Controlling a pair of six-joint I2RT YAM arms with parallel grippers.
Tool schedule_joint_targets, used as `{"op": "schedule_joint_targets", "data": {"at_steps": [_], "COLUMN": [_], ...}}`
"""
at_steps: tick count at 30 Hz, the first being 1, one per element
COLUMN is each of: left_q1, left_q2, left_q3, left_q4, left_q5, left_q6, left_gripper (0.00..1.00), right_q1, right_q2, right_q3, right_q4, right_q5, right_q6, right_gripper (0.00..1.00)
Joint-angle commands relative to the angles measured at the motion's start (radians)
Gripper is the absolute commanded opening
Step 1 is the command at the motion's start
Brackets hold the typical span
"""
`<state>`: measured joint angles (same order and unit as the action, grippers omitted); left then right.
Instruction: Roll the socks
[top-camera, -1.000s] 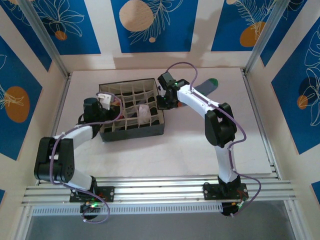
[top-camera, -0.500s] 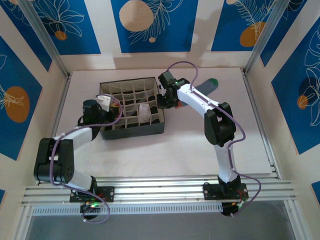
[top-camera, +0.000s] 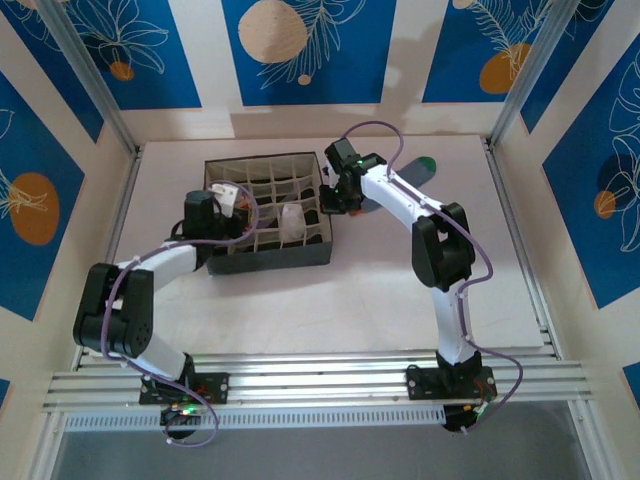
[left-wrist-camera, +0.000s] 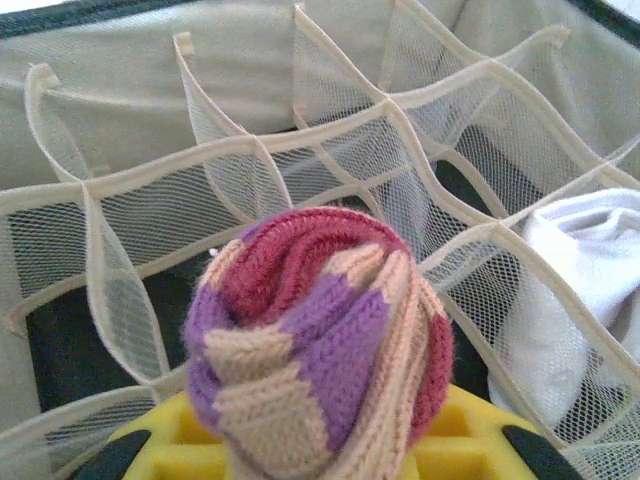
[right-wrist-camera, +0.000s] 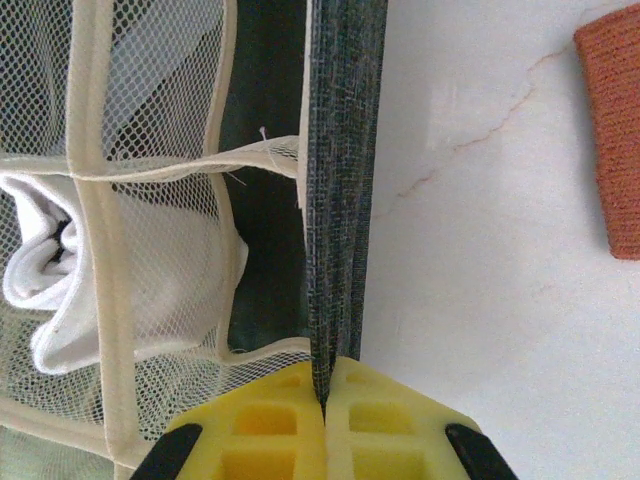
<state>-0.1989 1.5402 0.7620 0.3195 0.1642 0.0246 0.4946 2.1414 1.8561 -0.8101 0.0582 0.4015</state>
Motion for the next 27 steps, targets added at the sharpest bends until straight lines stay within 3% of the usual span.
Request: {"op": "schedule_joint_targets", "data": {"at_steps": [1,4,9,13,15,17,19,22,27], "left_q1": [-0.058,-0.083,-0.102,-0.144,-0.155,-0.158,-0.158,-0.157,-0.157], "left_q2": [-0.023,-0.034,-0.047,-0.044,-0.038,-0.022,0.017,0.073,0.073], "left_q3": [0.020,0.011,-0.044,-0.112,-0.161,-0.246,-0.296,-0.271,-0.252], "left_q4": [-0.039,-0.039,-0.002,0.042,0.104,0.269,0.407,0.437,0.435], "left_q5": [-0.122,-0.168,-0.194,-0.256,-0.271,-0.267,-0.249,-0.186,-0.164], "left_q6": [-0.025,-0.054,-0.228,-0.247,-0.260,-0.267,-0.251,-0.224,-0.220], "left_gripper": [0.00,0.00,0.00,0.00,0.00,0.00,0.05,0.12,0.42], "right_q1": [-0.014,-0.026,-0.048,-0.062,-0.063,-0.062,-0.061,-0.061,-0.060], "right_q2": [0.029,0.028,0.026,0.034,0.041,0.047,0.051,0.058,0.061], "right_q3": [0.028,0.015,0.007,0.030,0.039,0.043,0.043,0.055,0.060], "right_q4": [-0.016,-0.019,-0.028,-0.042,-0.049,-0.055,-0.057,-0.066,-0.080], "right_q5": [-0.079,-0.136,-0.175,-0.211,-0.226,-0.241,-0.250,-0.255,-0.237], "right_q6": [-0.055,-0.065,-0.090,-0.111,-0.124,-0.133,-0.137,-0.138,-0.132], "right_gripper": [0.00,0.00,0.00,0.00,0.00,0.00,0.00,0.00,0.00]}}
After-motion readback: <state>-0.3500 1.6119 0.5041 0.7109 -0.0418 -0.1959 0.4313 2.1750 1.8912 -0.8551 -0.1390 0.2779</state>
